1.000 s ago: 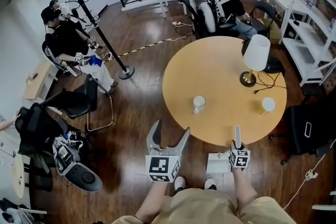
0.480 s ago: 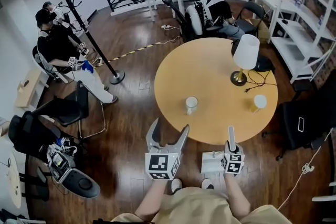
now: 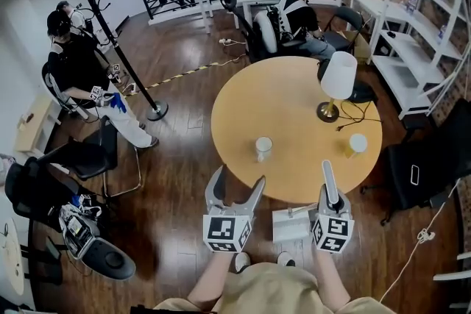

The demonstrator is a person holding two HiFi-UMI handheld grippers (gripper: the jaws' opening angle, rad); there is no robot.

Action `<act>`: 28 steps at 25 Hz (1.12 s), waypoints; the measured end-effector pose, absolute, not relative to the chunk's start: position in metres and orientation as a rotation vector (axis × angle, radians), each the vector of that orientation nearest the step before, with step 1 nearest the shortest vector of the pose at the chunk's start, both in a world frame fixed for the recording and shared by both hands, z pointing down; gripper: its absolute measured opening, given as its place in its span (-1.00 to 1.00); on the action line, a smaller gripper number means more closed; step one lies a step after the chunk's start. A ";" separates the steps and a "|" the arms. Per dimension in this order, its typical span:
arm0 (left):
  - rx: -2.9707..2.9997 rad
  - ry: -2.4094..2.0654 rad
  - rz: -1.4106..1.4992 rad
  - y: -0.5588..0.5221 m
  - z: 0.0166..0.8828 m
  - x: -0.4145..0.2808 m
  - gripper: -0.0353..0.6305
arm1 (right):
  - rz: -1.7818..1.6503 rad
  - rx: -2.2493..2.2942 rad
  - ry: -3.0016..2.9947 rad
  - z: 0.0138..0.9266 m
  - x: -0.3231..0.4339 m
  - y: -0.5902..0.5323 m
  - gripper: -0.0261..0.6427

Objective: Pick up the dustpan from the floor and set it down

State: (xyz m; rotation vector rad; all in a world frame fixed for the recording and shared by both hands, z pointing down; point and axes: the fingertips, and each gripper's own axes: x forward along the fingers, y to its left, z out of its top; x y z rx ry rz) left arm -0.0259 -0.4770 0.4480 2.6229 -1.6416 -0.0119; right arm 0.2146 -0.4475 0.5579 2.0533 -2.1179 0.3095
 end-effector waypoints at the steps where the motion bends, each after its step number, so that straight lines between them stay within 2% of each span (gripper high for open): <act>1: 2.621 -1.648 -0.016 -0.476 0.447 -0.028 0.33 | 0.279 2.077 -2.120 0.542 0.213 -0.447 -0.70; 11: 2.603 -1.773 -0.125 -0.468 0.399 -0.055 0.32 | -0.001 2.171 -2.239 0.416 0.183 -0.453 -0.75; 28: 2.550 -1.958 -0.051 -0.459 0.381 -0.083 0.29 | -0.112 2.141 -2.314 0.372 0.162 -0.444 -0.81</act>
